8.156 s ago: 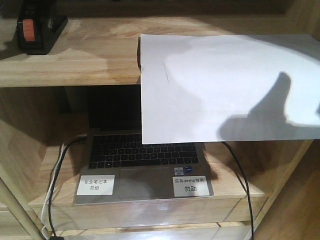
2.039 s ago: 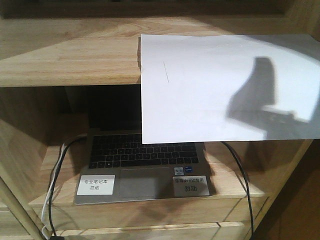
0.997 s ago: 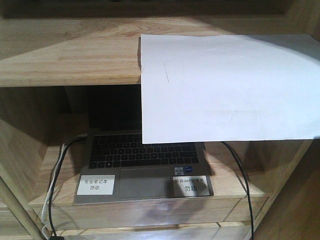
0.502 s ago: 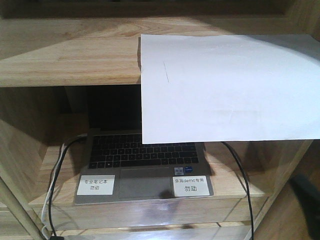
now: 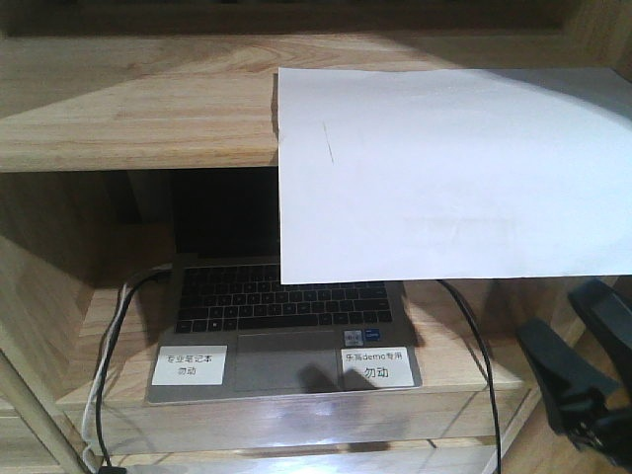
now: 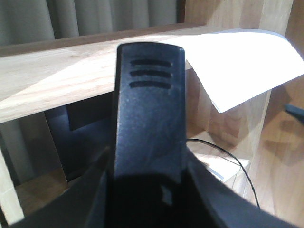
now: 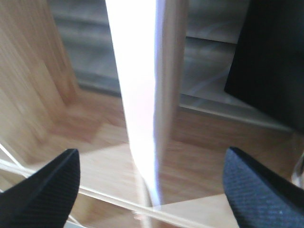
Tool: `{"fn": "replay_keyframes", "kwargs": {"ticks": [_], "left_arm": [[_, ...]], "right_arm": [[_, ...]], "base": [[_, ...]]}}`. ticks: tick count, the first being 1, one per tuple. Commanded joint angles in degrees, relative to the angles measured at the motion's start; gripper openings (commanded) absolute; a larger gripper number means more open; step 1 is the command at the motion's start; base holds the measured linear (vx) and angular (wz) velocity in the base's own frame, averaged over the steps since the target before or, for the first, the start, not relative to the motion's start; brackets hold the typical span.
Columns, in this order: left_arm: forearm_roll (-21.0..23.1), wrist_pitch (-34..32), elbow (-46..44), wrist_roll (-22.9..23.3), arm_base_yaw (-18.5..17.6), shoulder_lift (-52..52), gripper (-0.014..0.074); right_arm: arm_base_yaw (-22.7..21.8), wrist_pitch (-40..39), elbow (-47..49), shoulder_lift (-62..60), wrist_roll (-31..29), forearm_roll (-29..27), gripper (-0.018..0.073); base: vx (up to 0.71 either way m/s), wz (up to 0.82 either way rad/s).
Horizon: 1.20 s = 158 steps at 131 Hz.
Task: Grab stapler and paper to desk for stapling
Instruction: 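Move the right gripper toward the paper edge hanging off the shelf, then close the right gripper on the hanging edge of the white paper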
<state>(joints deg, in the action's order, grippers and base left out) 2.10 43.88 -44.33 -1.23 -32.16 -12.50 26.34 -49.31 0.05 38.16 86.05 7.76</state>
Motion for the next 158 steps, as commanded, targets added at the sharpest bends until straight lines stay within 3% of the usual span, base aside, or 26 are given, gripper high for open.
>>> {"fn": "replay_keyframes", "kwargs": {"ticks": [1, 17, 78, 158], "left_arm": [[0.5, -6.94, -1.34, 0.05, -0.37, -0.7, -0.0006], [0.5, -6.94, -1.34, 0.05, -0.37, -0.7, -0.0006], [0.5, -6.94, -1.34, 0.05, -0.37, -0.7, -0.0006], [0.5, -6.96, -1.34, 0.05, -0.37, -0.7, -0.0006]], "right_arm": [[0.18, -15.45, 1.47, 6.87, -4.53, -0.33, 0.0577], [0.18, -27.88, 1.47, 15.07, -9.19, -2.83, 0.0577], [0.18, -27.82, 8.65, 19.1, -16.63, -5.96, 0.0577], [0.18, -27.82, 15.44, 22.2, -16.97, -9.31, 0.0561]], "base": [[0.0, 0.0], [0.0, 0.0], [0.0, 0.0], [0.0, 0.0]]}}
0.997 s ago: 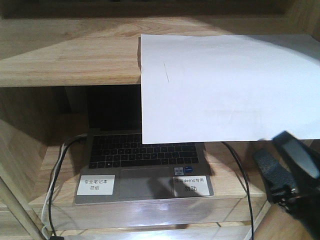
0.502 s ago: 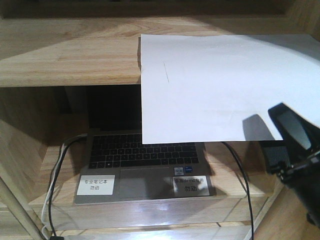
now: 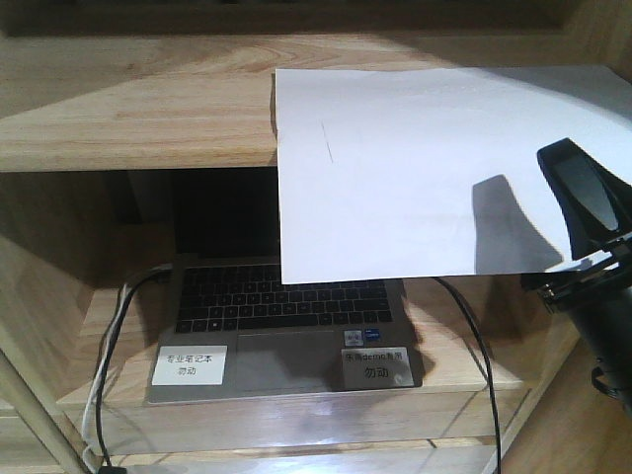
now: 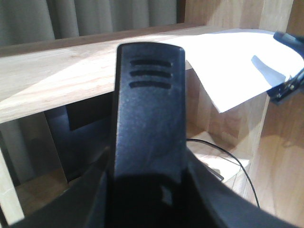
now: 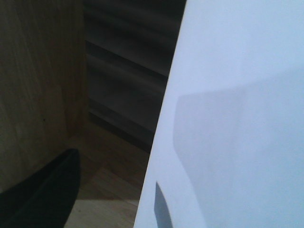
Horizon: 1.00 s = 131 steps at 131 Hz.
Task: Grab stapler and paper to desk for stapling
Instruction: 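Close the right gripper on the hanging edge of the white paper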
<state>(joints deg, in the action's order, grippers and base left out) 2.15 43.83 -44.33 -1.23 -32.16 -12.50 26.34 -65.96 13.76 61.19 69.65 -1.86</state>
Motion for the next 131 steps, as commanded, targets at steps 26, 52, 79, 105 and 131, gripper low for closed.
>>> {"fn": "replay_keyframes", "kwargs": {"ticks": [26, 52, 79, 105, 131], "left_arm": [[0.45, -6.91, -1.34, 0.05, -0.37, -0.7, -0.0006], [0.45, -6.91, -1.34, 0.05, -0.37, -0.7, -0.0006], [0.45, -6.91, -1.34, 0.05, -0.37, -0.7, -0.0006], [0.45, -6.91, -1.34, 0.05, -0.37, -0.7, -0.0006], [0.45, -6.91, -1.34, 0.05, -0.37, -0.7, -0.0006]], "right_arm": [[0.18, -11.17, 1.73, -0.84, 0.74, 0.25, 0.0419], [0.18, -11.17, 1.73, -0.84, 0.78, 0.81, 0.0141], [0.18, -11.17, 1.73, -0.84, 0.78, 1.29, -0.0012], [0.18, -11.17, 1.73, -0.84, 0.78, 1.09, -0.001], [0.18, -11.17, 1.73, -1.95, 0.92, 3.17, -0.001]], "base": [[0.0, 0.0], [0.0, 0.0], [0.0, 0.0], [0.0, 0.0], [0.0, 0.0]]}}
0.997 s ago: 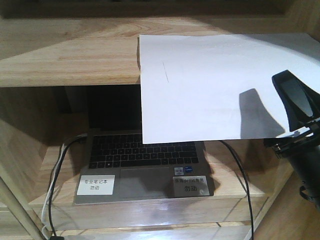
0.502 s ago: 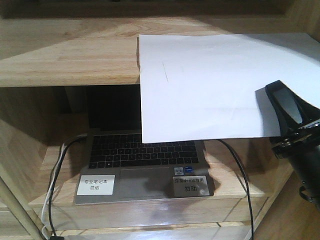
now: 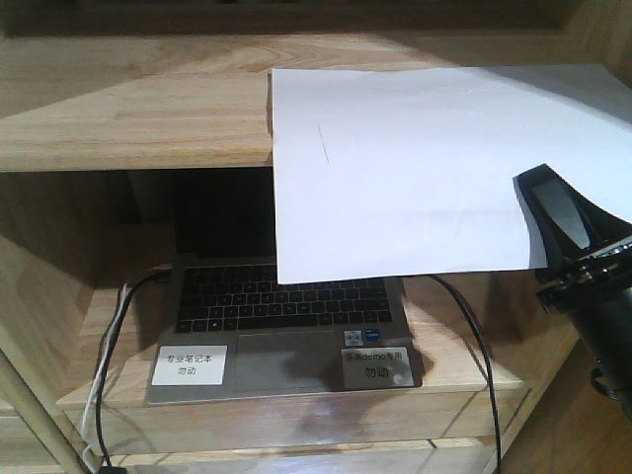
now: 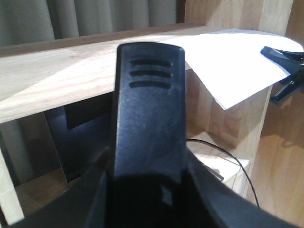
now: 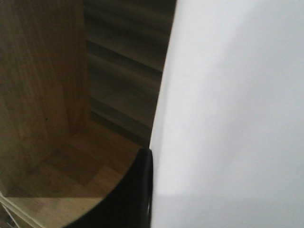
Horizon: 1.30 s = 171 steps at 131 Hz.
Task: Grab stapler and paper to desk for stapling
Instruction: 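Close the right gripper on the hanging edge of the white paper, then pull the white paper off the shelf with the right gripper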
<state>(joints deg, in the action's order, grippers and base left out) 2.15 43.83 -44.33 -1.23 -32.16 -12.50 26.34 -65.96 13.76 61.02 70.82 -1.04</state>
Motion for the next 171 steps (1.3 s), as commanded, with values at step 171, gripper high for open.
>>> {"fn": "replay_keyframes", "kwargs": {"ticks": [171], "left_arm": [[0.45, -6.91, -1.34, 0.05, -0.37, -0.7, -0.0006]], "right_arm": [[-14.73, 11.59, -6.78, -50.21, 5.3, 4.77, -0.0007]], "base": [[0.0, 0.0]]}}
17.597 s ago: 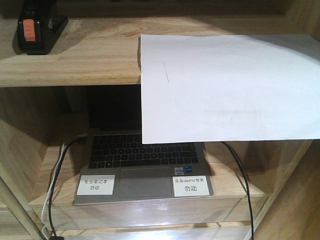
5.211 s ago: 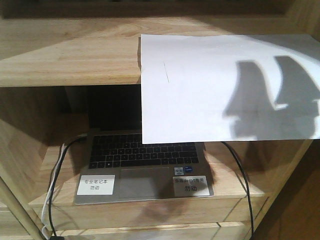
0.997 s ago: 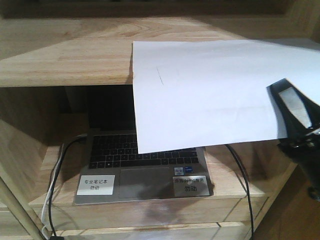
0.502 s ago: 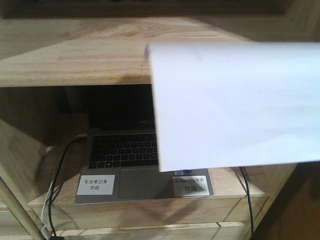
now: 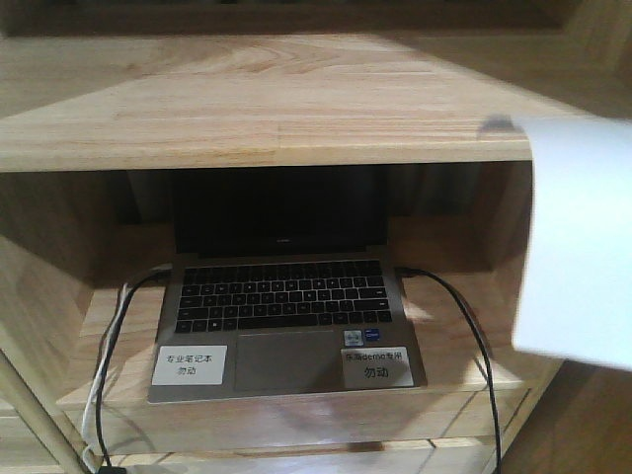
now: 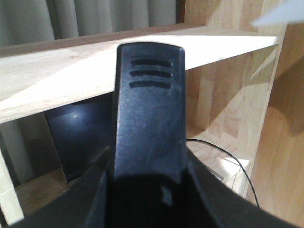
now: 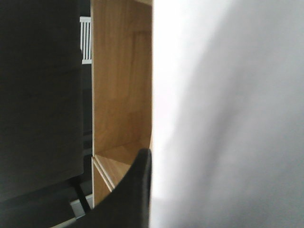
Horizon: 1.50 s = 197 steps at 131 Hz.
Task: Grab stapler and paper to desk for stapling
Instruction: 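Pull the white paper off the shelf with the right gripper, then turn the base away from the shelf holding stapler and paper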
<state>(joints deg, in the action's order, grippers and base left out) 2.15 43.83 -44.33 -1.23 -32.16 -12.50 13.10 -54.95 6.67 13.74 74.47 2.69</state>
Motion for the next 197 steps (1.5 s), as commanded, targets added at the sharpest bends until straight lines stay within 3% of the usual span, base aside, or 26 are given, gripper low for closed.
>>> {"fn": "replay_keyframes", "kwargs": {"ticks": [1, 31, 197], "left_arm": [[0.45, -6.91, -1.34, 0.05, -0.37, -0.7, -0.0006], [0.45, -6.91, -1.34, 0.05, -0.37, -0.7, -0.0006], [0.45, -6.91, -1.34, 0.05, -0.37, -0.7, -0.0006]], "right_arm": [[-1.66, 1.2, 0.2, -3.46, 1.65, 1.04, -0.0007], [-1.8, 7.6, 0.14, -8.75, 1.5, 1.25, -0.0007], [-1.8, 7.42, 0.14, -8.88, 0.58, 3.03, -0.0007]], "base": [[0.0, 0.0], [0.0, 0.0], [0.0, 0.0]]}}
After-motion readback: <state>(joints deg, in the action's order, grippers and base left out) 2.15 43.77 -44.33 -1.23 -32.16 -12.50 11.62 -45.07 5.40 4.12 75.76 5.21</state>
